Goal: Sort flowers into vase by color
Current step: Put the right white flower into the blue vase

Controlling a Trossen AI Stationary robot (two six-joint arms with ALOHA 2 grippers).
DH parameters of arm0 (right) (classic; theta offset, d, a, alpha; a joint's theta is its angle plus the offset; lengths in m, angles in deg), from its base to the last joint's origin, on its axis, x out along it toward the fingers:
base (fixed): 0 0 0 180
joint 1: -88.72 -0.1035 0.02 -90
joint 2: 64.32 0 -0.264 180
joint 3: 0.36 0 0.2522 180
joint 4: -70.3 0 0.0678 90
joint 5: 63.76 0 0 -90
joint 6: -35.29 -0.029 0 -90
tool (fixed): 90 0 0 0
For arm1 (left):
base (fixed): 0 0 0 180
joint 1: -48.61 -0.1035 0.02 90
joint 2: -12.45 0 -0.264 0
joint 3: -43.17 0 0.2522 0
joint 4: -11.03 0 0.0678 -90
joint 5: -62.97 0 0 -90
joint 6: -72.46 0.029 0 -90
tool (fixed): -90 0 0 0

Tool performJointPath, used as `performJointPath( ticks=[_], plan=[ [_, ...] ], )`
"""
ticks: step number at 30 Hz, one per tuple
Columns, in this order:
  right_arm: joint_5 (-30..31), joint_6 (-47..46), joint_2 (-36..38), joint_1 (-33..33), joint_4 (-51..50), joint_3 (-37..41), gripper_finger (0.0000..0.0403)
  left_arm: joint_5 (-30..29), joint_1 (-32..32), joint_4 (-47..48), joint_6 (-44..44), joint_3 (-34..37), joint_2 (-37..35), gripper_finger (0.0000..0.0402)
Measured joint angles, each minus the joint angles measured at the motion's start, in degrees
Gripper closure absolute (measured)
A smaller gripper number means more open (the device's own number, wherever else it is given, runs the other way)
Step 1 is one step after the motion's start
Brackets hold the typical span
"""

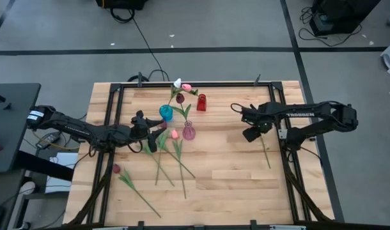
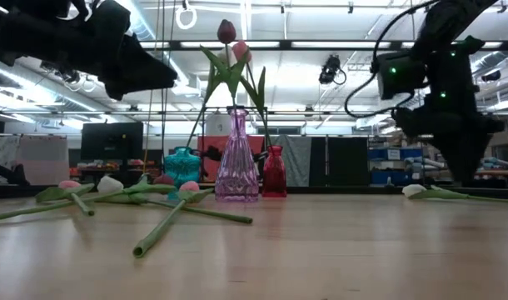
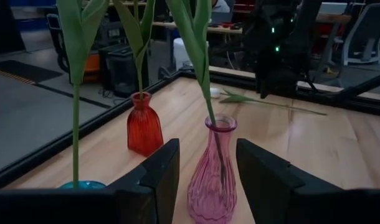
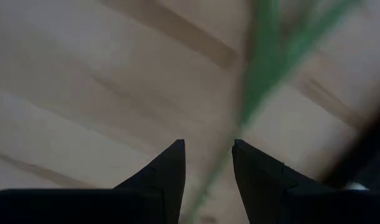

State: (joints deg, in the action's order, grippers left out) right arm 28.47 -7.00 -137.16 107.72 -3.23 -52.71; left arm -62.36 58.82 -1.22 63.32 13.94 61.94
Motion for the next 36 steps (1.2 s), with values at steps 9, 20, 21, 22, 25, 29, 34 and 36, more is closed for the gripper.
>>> performJointPath(
  ticks=[9,20,21,22,25,29,34,36],
  plan=[
    [3.9,1.9,-6.9,0.0,0.1,0.0,0.0259,-0.2,-0.1,-1.6,1.5,0.0,0.0,0.0239],
    [3.1,8.9,-15.9,1.9,2.1,-0.3,0.0286,-0.2,-0.1,-1.0,1.5,0.0,0.0,0.0239],
    [2.9,9.0,-15.8,2.1,2.3,-0.3,0.0298,-0.2,-0.1,-1.0,1.5,0.0,0.0,0.0239],
    [2.7,9.1,-15.6,2.2,2.4,-0.3,0.0311,-0.2,-0.1,-1.0,1.5,0.0,0.0,0.0239],
    [1.3,9.3,-15.2,2.6,3.0,-0.2,0.0361,-0.2,-0.1,-1.0,1.5,0.0,0.0,0.0239],
    [0.6,10.4,-14.4,2.6,3.6,-0.1,0.039,-0.2,-0.1,-1.0,1.5,0.0,0.0,0.0239],
    [0.2,12.9,-11.0,1.3,4.3,-0.8,0.0393,-0.2,-0.1,-1.0,1.5,0.0,0.0,0.0239],
    [0.1,14.0,-9.0,0.6,4.6,-1.8,0.0397,-0.2,-0.1,-1.1,1.5,0.0,0.0,0.0239]
  ],
)
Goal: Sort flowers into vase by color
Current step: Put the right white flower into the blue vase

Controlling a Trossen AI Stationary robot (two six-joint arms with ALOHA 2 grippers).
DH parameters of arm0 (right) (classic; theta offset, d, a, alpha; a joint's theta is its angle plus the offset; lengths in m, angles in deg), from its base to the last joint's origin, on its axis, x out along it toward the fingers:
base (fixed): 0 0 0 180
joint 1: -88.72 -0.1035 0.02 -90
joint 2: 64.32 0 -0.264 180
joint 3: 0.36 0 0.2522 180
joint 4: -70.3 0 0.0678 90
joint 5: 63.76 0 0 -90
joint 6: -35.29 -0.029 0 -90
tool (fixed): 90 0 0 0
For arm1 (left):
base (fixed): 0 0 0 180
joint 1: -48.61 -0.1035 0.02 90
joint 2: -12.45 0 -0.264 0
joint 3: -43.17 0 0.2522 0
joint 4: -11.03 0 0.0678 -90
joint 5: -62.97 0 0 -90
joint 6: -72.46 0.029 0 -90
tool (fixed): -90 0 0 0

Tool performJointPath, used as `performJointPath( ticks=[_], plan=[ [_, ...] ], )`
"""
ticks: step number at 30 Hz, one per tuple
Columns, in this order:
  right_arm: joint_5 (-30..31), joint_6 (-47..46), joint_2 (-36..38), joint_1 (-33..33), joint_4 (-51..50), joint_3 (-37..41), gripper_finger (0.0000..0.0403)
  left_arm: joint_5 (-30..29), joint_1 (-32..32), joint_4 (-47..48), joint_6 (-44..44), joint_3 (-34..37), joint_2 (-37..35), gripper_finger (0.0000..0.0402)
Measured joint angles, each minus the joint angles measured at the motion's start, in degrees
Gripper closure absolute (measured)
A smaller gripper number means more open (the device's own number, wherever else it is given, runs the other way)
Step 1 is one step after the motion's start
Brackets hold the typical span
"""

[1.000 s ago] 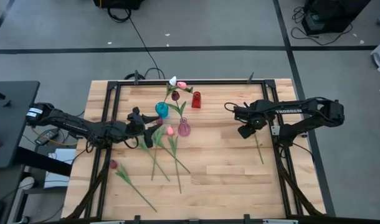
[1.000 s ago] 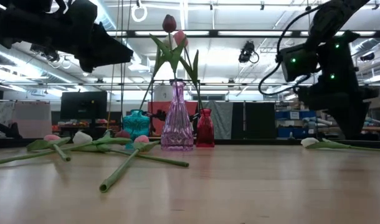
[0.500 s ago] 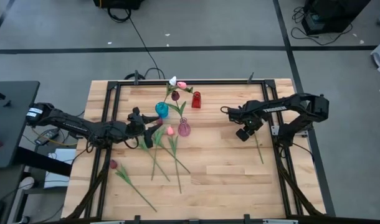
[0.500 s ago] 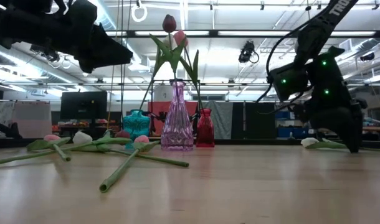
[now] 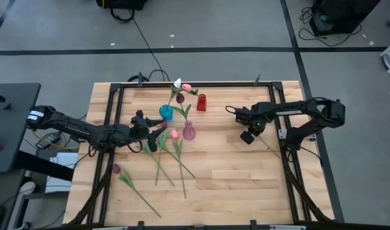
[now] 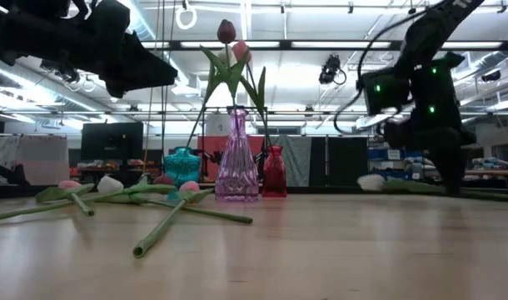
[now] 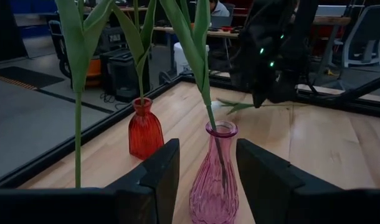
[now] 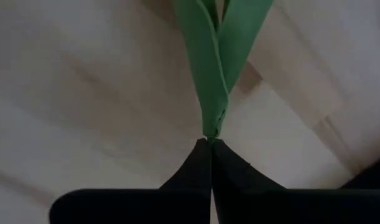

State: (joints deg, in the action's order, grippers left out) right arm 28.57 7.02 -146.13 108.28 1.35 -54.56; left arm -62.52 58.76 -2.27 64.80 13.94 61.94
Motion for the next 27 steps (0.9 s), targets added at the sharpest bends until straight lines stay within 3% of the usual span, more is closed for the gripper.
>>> performJointPath(
  ticks=[7,14,17,22,25,27],
  plan=[
    [-4.4,4.4,5.3,-3.7,3.6,-3.5,0.0397,0.0,0.0,0.0,0.0,0.0,0.0,0.0239],
    [-18.8,8.3,8.3,-10.7,31.3,-4.6,0.0397,0.0,0.0,0.0,-0.1,0.0,0.0,0.0239],
    [-23.7,9.3,8.3,-13.8,43.1,-4.6,0.0397,4.3,0.0,-0.2,-0.5,0.0,0.0,0.0239],
    [-22.9,12.0,5.3,-18.4,62.8,-4.6,0.0397,18.3,0.1,-5.6,-0.2,0.0,2.5,0.0239],
    [-18.8,12.4,2.5,-20.2,73.6,-4.8,0.0397,20.4,0.0,-12.3,0.2,-0.1,6.5,0.0239],
    [-17.9,13.2,0.5,-20.7,75.5,-6.6,0.0397,20.5,0.0,-15.6,1.3,-0.1,9.5,0.0239]
  ],
)
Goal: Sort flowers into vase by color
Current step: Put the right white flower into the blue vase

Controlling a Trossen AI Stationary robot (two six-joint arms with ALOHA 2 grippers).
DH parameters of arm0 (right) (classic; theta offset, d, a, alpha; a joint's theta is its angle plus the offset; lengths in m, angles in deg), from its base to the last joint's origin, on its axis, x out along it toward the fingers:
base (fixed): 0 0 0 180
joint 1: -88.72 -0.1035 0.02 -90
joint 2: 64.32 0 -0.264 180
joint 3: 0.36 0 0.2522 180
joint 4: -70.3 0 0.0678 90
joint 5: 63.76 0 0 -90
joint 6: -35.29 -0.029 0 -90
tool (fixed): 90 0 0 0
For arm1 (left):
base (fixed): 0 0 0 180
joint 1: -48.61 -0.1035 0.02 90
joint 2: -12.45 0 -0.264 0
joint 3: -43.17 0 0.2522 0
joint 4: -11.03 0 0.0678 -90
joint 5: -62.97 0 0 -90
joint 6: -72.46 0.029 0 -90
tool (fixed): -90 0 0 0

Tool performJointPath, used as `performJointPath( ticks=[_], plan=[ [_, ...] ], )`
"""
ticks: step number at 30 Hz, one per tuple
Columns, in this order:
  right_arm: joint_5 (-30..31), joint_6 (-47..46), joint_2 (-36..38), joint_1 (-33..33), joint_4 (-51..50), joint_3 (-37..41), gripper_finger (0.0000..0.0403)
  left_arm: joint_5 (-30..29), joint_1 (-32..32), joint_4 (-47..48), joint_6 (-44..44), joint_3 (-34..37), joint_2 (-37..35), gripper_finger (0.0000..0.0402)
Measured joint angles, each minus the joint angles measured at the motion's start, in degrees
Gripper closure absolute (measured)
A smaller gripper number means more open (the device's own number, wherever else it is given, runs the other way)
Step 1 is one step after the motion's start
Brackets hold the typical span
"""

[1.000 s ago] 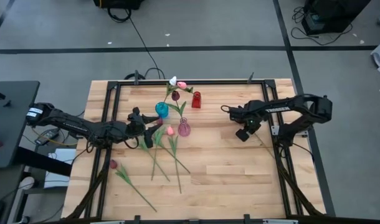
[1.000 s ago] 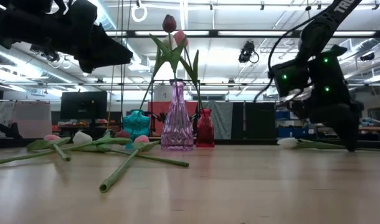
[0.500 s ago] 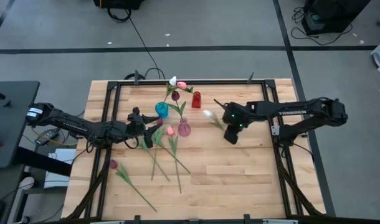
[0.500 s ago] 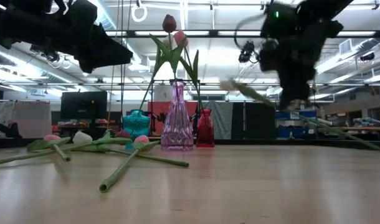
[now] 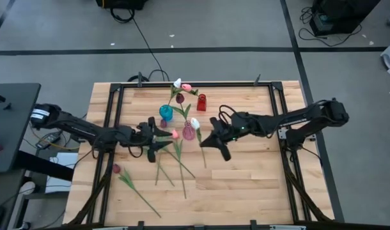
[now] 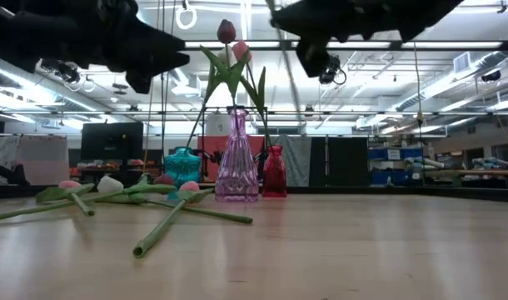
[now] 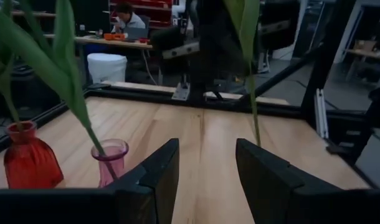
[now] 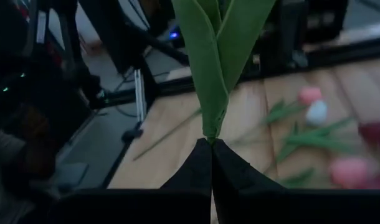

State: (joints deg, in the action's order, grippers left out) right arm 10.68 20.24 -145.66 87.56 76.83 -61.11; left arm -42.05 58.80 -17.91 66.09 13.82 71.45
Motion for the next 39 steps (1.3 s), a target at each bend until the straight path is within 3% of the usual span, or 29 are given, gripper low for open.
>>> performJointPath(
  ticks=[6,10,18,28,35,39],
  plan=[
    [5.4,5.9,-5.7,-1.3,-4.6,-8.5,0.0396,0.2,0.0,-2.2,0.4,-4.9,6.5,0.0239],
    [5.7,9.3,-9.1,-1.4,-8.6,-14.5,0.0396,0.3,0.0,-1.2,0.4,-7.9,10.1,0.0239],
    [11.0,16.0,-13.8,-2.8,-14.3,-22.3,0.0396,1.6,-0.1,-1.0,1.5,-10.6,13.9,0.0239],
    [11.8,18.1,-14.9,-2.9,-15.7,-23.2,0.0396,2.5,-0.1,0.8,1.7,-10.6,13.8,0.0239],
    [11.1,16.8,-12.4,-2.7,-19.2,-23.3,0.0395,-0.3,-0.1,3.0,1.9,-10.6,13.1,0.0239],
    [13.9,18.3,-13.0,-2.8,-21.0,-23.1,0.0395,0.4,-0.1,2.2,1.9,-10.6,13.1,0.0239]
  ],
)
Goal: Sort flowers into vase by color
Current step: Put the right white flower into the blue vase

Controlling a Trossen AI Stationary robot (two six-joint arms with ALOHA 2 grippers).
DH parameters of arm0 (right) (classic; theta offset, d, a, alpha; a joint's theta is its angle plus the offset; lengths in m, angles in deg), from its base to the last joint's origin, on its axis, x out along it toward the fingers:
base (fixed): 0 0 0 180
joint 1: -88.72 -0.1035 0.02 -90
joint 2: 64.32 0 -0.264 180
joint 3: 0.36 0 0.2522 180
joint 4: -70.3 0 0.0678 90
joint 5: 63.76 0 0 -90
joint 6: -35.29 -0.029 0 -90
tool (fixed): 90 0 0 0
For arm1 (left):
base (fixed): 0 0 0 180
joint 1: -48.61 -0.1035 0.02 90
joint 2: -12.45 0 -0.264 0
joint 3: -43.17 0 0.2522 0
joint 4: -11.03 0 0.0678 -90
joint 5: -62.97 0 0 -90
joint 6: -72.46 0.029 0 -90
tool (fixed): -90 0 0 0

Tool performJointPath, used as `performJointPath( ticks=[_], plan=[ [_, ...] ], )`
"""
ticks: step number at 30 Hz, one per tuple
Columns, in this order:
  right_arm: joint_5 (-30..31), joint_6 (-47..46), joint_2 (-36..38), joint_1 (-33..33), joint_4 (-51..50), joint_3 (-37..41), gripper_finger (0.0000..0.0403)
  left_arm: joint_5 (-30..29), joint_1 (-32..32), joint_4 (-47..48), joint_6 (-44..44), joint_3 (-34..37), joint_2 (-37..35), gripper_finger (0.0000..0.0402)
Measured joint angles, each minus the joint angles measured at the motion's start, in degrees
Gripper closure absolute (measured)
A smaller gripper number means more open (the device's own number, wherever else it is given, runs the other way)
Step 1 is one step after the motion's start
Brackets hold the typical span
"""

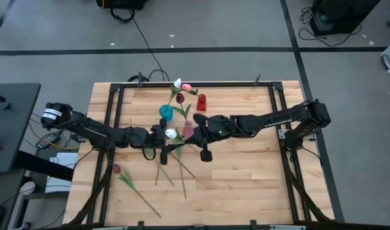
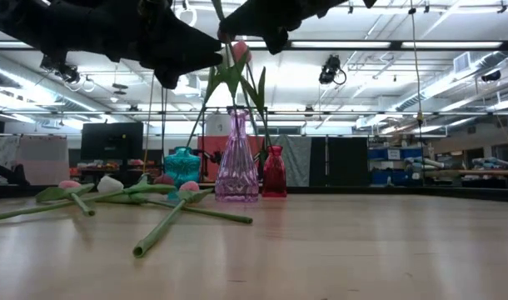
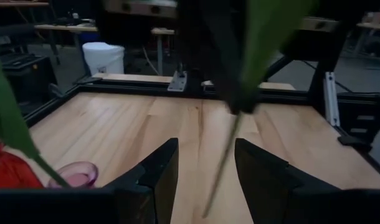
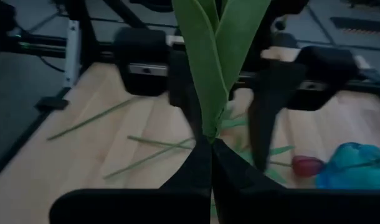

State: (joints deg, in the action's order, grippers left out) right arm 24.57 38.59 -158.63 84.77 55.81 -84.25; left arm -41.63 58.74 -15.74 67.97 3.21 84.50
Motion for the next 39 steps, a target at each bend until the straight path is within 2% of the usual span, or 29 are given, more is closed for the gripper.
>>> performJointPath(
  ticks=[12,21,26,31,35,39],
  plan=[
    [2.6,4.4,-0.2,0.0,9.3,0.0,0.0395,-0.3,0.0,-3.1,1.9,0.0,0.0,0.0239],
    [2.3,4.4,-0.3,0.0,9.8,0.0,0.0395,-0.5,0.0,-5.8,3.3,0.1,0.0,0.0243],
    [2.3,4.4,-0.3,0.0,9.7,0.0,0.0395,-0.5,0.0,-6.4,4.3,0.1,0.1,0.0288],
    [2.3,4.4,-0.3,0.0,9.7,0.0,0.0393,-0.9,0.0,-6.4,5.4,0.1,0.1,0.0382],
    [2.1,4.0,-0.3,0.0,9.7,0.0,0.0373,-0.9,0.0,-6.8,5.6,0.1,0.1,0.0388],
    [1.8,2.8,-0.3,0.0,8.0,0.0,0.0334,-1.0,0.0,-6.9,5.6,0.1,0.1,0.0389]
  ],
)
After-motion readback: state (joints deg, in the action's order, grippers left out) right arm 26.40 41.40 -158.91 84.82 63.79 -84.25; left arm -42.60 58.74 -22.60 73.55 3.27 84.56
